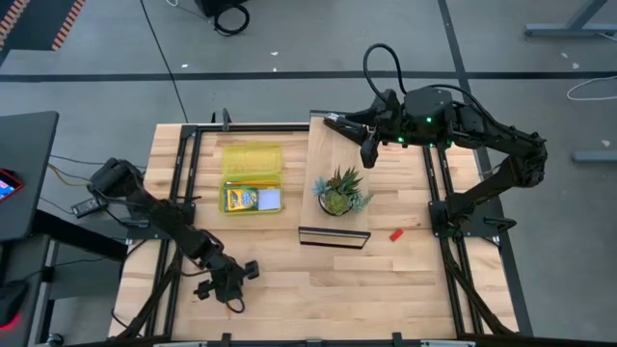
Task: Pack school essentials
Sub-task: Put the purple pen into the yellow supply box
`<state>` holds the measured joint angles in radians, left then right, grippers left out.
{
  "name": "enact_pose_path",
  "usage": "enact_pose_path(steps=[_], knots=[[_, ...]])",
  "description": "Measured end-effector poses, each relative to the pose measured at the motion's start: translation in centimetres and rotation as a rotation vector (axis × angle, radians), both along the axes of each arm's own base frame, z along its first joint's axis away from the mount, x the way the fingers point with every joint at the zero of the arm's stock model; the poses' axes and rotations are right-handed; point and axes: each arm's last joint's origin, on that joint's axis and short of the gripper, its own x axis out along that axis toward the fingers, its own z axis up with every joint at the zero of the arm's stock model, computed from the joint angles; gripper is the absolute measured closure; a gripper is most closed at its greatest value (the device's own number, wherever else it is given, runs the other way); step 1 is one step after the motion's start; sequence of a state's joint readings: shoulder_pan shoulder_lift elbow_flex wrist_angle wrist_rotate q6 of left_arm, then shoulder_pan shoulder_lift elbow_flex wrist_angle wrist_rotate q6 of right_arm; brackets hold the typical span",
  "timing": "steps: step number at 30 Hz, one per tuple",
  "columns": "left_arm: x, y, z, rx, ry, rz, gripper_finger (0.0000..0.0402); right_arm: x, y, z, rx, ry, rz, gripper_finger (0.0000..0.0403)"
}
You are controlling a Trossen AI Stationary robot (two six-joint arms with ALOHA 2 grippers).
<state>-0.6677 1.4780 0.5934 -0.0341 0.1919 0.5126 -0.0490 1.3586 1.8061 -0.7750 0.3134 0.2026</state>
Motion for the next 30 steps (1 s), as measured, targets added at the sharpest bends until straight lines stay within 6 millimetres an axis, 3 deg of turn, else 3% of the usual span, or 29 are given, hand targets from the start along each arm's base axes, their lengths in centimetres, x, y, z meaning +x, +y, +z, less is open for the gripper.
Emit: enact_pose_path(steps=[5,10,17,24,30], knots=[[0.0,1.0,1.6,0.008,-0.009,0.057,0.0385,0.0,0.0,0.0,0.01,-0.004,0.001,0.0213],[0.1,3.6,3.6,-0.016,-0.015,0.184,0.0384,0.0,0.0,0.0,0.015,-0.005,0.005,0.0213],[1.1,9.3,5.6,0.019,-0.092,0.376,0.0383,0.0,0.0,0.0,0.013,-0.009,0.01,0.0213],[2.1,15.7,5.6,0.092,-0.128,0.59,0.0375,0.0,0.1,0.0,0.017,-0.009,0.021,0.0213],[1.6,21.1,5.7,0.125,-0.126,0.823,0.0375,0.0,0.1,0.1,0.015,-0.009,0.027,0.0213]])
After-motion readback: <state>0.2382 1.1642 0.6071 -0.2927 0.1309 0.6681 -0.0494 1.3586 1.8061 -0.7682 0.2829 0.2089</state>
